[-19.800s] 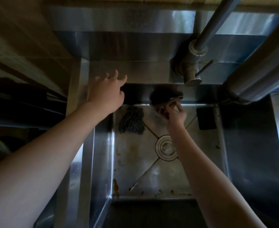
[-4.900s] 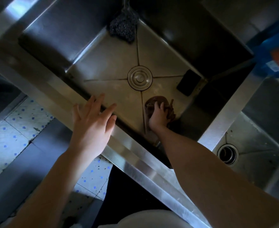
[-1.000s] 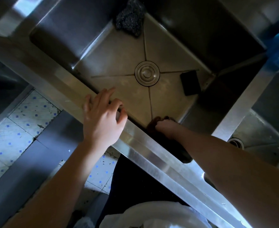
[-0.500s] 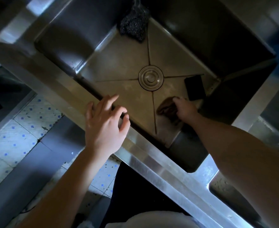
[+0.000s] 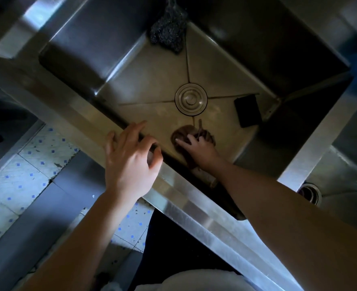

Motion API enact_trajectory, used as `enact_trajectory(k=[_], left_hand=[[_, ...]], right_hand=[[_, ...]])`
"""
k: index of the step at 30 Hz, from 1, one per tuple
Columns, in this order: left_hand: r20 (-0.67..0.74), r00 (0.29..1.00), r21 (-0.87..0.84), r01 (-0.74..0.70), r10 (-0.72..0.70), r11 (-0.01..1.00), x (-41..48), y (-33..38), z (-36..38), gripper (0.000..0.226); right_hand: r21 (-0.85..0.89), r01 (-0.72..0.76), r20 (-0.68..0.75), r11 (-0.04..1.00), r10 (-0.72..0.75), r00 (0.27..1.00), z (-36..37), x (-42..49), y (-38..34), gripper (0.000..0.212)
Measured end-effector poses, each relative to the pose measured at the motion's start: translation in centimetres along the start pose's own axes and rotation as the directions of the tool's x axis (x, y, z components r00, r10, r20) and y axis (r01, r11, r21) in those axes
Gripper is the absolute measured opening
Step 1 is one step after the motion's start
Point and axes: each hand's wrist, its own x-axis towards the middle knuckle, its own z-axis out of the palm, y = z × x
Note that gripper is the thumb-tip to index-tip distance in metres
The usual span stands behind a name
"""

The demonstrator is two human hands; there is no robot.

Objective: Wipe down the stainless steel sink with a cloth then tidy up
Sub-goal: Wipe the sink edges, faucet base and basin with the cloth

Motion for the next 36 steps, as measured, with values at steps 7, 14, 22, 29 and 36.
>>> enact_trajectory(k=[7,14,22,29,36], left_hand=[[0.011,1.0,-0.014,0.023,-0.023,1.0,0.1,0.1,-0.1,0.015],[0.023,0.999,-0.024,0.032,-0.031,0.999,0.0,0.1,-0.2,0.014],[-0.016,1.0,-0.04,-0.014,0.014,0.999,0.1,0.1,-0.5,0.012],[0.043,0.999,-0.031,0.022,-0.021,0.999,0.2,0.1,-0.6,0.015],[0.092,0.995,-0.021,0.051,-0.049,0.998,0.1,0.0,-0.4,0.019]], right_hand=[[0.072,-0.281,-0.098,0.957,0.288,0.953,-0.4,-0.1,3.7,0.066],[0.537,-0.672,0.007,0.51,0.794,0.608,-0.6,-1.1,5.9,0.045],[0.304,-0.517,0.104,0.8,0.512,0.853,1.9,-2.9,0.0,0.035],[0.271,-0.207,0.031,0.94,0.206,0.978,1.4,-1.6,0.1,0.08],[0.502,-0.422,-0.121,0.755,0.544,0.83,-3.2,3.5,3.8,0.058]])
